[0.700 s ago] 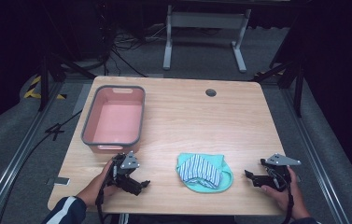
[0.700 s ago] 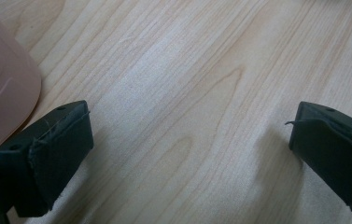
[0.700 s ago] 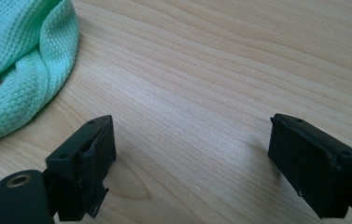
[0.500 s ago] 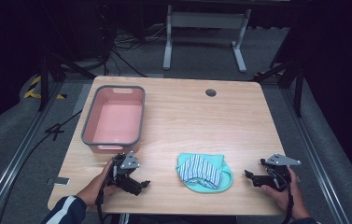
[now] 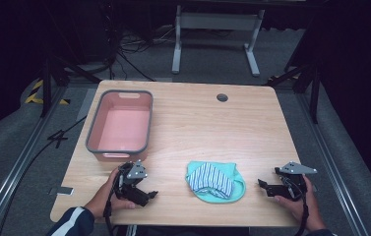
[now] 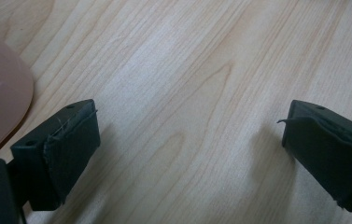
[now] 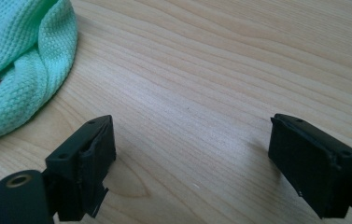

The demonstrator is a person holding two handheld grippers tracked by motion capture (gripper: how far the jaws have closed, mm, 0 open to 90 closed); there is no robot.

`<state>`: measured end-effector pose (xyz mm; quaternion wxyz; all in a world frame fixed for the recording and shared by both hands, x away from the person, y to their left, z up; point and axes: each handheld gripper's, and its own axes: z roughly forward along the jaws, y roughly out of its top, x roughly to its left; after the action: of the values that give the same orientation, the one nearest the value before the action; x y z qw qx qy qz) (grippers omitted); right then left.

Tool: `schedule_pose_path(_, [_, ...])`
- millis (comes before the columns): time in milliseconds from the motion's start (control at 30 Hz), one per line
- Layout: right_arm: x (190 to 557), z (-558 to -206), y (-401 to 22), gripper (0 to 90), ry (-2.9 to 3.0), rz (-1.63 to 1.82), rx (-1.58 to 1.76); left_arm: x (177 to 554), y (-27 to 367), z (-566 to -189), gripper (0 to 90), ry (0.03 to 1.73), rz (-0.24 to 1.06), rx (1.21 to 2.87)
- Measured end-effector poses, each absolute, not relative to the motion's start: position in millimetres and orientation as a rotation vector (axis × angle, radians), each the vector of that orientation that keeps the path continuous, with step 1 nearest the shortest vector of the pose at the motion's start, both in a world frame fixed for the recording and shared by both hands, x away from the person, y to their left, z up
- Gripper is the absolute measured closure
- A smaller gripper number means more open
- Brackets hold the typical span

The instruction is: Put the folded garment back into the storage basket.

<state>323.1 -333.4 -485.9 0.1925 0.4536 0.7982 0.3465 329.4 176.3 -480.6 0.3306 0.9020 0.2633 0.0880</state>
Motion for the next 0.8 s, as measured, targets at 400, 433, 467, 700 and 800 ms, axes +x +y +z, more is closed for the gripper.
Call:
schedule_pose_path(400, [315,-470,-320,31.1,2.273,1.055,1.241,338,151,-474,20.7,0.638,0.203,2.361])
schedule_pose_path(433, [314,-465,-312,33.8,2.279,1.071,1.217,339,149,-472,21.5,0.631,0.203,2.354])
schedule_pose_path(467, [314,-465,-312,33.8,2.279,1.071,1.217,341,146,-471,21.5,0.633,0.200,2.344])
schedule_pose_path(700, [316,-456,-275,40.2,2.349,1.063,1.121,355,129,-464,31.8,0.641,0.170,2.313])
schedule_pose_path(800, [321,-456,-264,42.0,2.373,1.070,1.099,360,120,-462,33.0,0.637,0.159,2.305])
